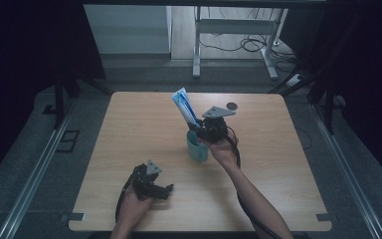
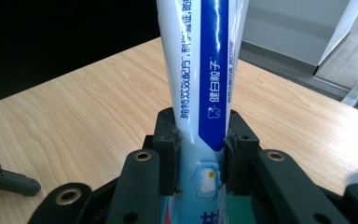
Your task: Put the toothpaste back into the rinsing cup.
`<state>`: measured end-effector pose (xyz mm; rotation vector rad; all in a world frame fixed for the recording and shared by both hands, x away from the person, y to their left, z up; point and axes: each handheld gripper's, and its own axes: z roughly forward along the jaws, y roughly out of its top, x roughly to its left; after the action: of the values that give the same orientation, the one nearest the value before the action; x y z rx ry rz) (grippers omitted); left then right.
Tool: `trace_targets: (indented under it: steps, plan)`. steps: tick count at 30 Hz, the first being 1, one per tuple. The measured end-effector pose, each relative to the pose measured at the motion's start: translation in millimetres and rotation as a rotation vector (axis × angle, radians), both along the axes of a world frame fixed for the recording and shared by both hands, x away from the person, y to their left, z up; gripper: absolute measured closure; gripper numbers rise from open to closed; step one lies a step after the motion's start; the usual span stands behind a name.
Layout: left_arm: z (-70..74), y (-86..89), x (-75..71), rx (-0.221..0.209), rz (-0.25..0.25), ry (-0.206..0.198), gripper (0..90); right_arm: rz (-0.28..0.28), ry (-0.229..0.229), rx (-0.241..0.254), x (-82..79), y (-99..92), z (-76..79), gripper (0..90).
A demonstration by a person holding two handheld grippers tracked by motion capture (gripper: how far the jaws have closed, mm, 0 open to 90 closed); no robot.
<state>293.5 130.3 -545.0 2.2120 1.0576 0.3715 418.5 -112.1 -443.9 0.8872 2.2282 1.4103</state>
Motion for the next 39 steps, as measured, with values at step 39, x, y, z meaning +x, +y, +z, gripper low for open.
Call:
trace_targets:
  steps: [39]
  plan:
    - [-0.1,-0.1,0.0,-0.003,-0.001,0.0,0.4,0.019,0.088,-0.003,-2.6,-11.0,-27.3,65.5]
